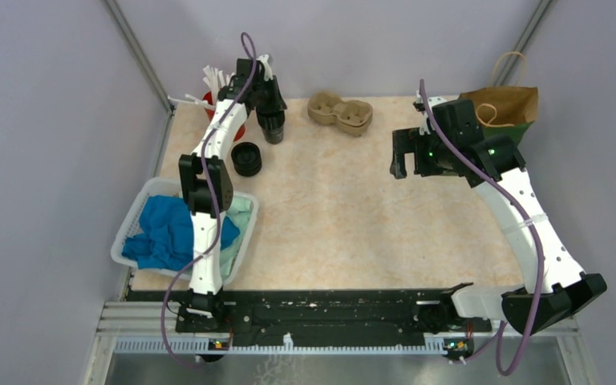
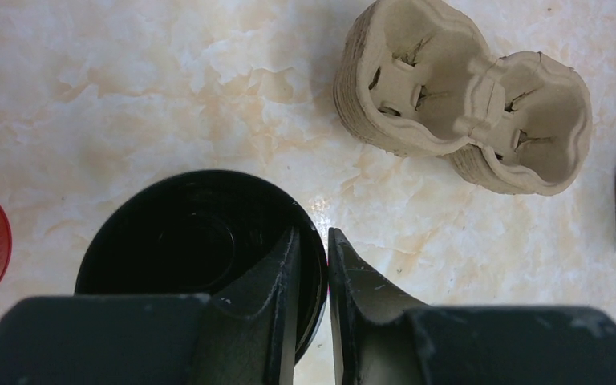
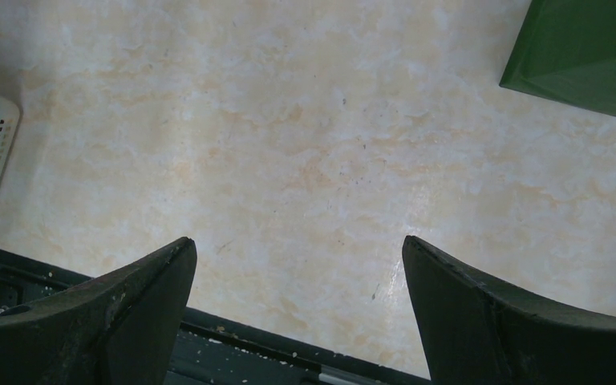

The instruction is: Pack the takeout coffee

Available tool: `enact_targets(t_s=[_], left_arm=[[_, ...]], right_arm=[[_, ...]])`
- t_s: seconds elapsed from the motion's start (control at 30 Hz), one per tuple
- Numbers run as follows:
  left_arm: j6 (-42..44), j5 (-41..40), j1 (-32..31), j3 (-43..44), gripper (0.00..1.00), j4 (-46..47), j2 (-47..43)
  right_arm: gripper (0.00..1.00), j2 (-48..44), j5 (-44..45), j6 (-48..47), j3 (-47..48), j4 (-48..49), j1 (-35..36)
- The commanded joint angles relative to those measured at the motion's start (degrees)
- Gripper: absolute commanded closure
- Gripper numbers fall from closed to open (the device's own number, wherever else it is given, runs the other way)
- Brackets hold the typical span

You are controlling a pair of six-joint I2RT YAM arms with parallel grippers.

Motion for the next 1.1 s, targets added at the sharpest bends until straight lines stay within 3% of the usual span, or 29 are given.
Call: enact_targets(t_s=[0.0,0.77,1.07], left_arm=[[0.17,0.27,0.40,1.97,0.77,1.28,-0.30],[1.46,-1.44,0.11,1.79,1.00,-0.24,-3.81],[5.62,-8.05,-2.30,-0.58,1.00,-0.05,-6.94]], right_arm=[[0.01,-0.05,0.17,-0.40,2.81,1.14,-0.36],[0.01,0.11,-0.13,-0.75,2.58,1.70,-0.40],[0.01,-0.48,-0.68,-0.44,1.84,1.99,-0.36]])
